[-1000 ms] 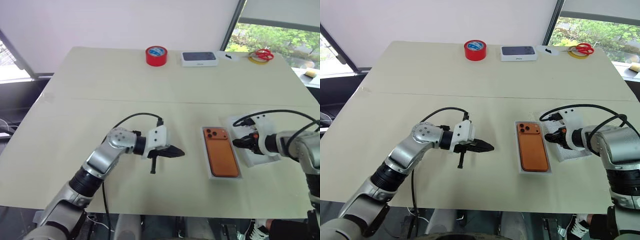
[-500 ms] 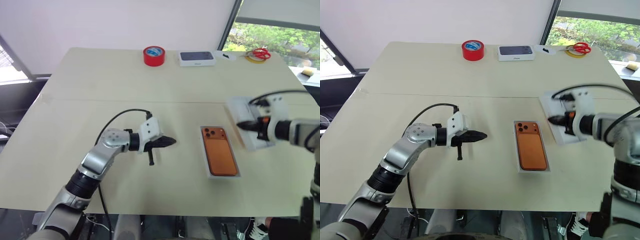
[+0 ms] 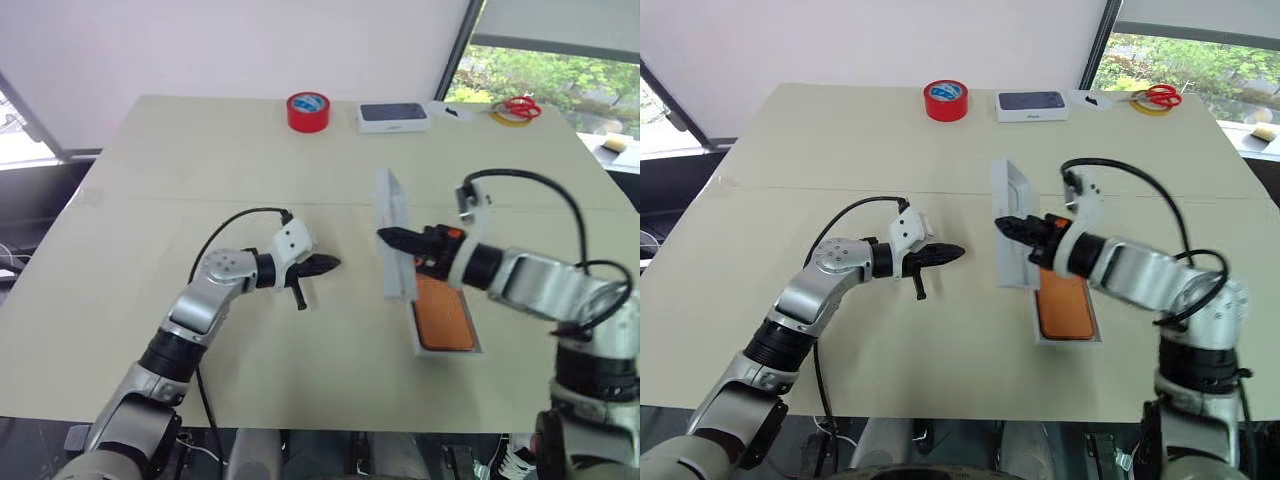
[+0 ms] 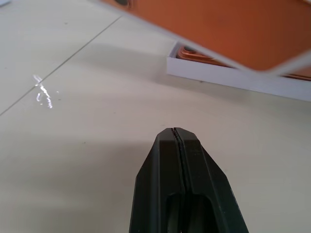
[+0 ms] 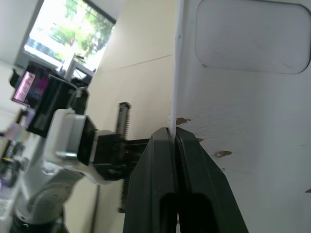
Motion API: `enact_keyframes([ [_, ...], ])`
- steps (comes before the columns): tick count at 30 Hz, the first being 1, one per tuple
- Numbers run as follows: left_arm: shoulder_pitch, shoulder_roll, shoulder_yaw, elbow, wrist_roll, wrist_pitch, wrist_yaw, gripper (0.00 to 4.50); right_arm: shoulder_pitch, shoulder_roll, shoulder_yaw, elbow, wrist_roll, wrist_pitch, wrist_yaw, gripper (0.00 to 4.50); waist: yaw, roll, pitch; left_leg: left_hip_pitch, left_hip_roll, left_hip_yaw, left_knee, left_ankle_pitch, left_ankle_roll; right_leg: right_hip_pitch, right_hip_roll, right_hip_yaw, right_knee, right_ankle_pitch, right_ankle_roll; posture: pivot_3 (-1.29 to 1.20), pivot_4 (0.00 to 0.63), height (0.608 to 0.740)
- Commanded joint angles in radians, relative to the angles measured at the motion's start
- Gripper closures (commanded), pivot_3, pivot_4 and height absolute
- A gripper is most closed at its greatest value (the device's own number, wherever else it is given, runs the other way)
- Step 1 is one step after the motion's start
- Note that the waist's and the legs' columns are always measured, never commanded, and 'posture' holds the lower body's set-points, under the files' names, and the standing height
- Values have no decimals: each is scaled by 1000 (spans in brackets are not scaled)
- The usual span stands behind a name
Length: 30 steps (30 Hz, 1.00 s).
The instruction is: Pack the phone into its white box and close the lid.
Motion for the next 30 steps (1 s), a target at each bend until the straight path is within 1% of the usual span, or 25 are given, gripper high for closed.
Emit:
enact_keyframes([
  [1, -17, -3, 14, -11, 7, -27, -3, 4500, 42, 40, 65, -136, 37, -143, -93, 4459, -8, 0, 0, 0, 0, 0, 0, 0, 0, 0, 0, 0, 0, 0, 0, 0, 150, 730],
  [2, -19, -8, 11, -9, 10, -27, 0, 4500, 75, 32, 89, -159, 37, -159, -94, 4459, -9, 0, 0, 0, 0, -1, 0, 0, 0, 0, 0, 0, 0, 0, 0, 0, 150, 730],
  [5, -29, -25, 0, 3, 21, -28, 11, 4500, 168, -44, 129, -189, 37, -170, -44, 4459, -11, 0, 0, 0, -1, -2, 1, -1, 2, 1, 0, 0, 0, 0, 0, 0, 150, 730],
  [9, -50, -71, -37, 9, 43, -17, 23, 4500, 250, -204, 128, -167, 37, -127, 127, 4459, -13, 0, 0, 0, -1, -3, 1, -1, 2, 1, 0, 0, 0, 0, 0, 0, 150, 730],
  [10, -56, -87, -48, 4, 46, -8, 24, 4500, 249, -245, 130, -159, 37, -118, 157, 4207, -13, 0, 0, 0, 0, -3, 1, -1, 2, 1, 0, 0, 0, 0, 0, 0, 150, 730],
  [12, -61, -112, -69, -4, 48, 2, 21, 4500, 237, -316, 132, -143, 37, -103, 198, 3483, -13, 0, 0, 0, 0, -4, 1, -1, 2, 1, 0, 1, 0, 0, 0, 0, 150, 730],
  [14, -63, -137, -91, -16, 50, 9, 14, 4500, 197, -399, 116, -123, 37, -82, 253, 2491, -14, 0, 0, 0, 0, -4, 1, -1, 2, 1, 0, 1, 0, 0, 0, 0, 150, 730],
  [16, -69, -163, -109, -17, 45, 22, 10, 4500, 147, -461, 84, -107, 37, -75, 309, 1384, -14, 1, 0, 0, 0, -3, 1, -1, 2, 1, 0, 2, 0, 0, 0, 0, 150, 730],
  [17, -75, -180, -114, -13, 41, 26, 11, 4500, 116, -521, 63, -97, 37, -60, 330, 940, -14, 1, 0, 0, 0, -3, 1, -1, 2, 0, 0, 1, 0, 0, 0, 0, 150, 730],
  [20, -90, -221, -127, -1, 40, 37, 14, 4500, 75, -674, 9, -59, 27, -22, 369, 940, -7, 1, 0, 0, 0, -4, 2, -1, 2, 1, 0, 1, -1, 0, 0, 0, 150, 730],
  [22, -97, -238, -137, 7, 44, 37, 15, 4500, 80, -733, -15, -36, -12, -10, 397, 940, -9, 1, 0, 0, 0, -3, 2, -2, 3, 2, 0, 1, -2, 0, 0, 0, 150, 730],
  [25, -111, -276, -158, 34, 60, 31, 28, 4500, 116, -766, -68, 24, -139, -16, 429, 1844, -8, 1, 0, 0, -1, -3, 2, -2, 4, 3, 0, 1, -2, 0, 0, 0, 150, 730],
  [28, -141, -318, -188, 103, 110, 20, 64, 4500, 181, -796, -87, -11, -327, 0, 518, 3271, -5, 1, 0, 0, -1, -2, 2, -2, 4, 2, -1, 1, -2, 0, 1, 0, 150, 730],
  [29, -147, -328, -193, 119, 117, 19, 70, 4500, 199, -801, -86, -26, -382, 3, 541, 3910, -6, 1, 0, 0, -1, -2, 2, -2, 4, 2, -1, 1, -2, 0, 1, 0, 150, 730],
  [30, -148, -336, -194, 127, 118, 16, 68, 4500, 216, -803, -83, -44, -430, 3, 562, 4418, -7, 1, 0, 0, -1, -2, 2, -2, 3, 2, -1, 1, -2, 0, 1, 0, 150, 730],
])
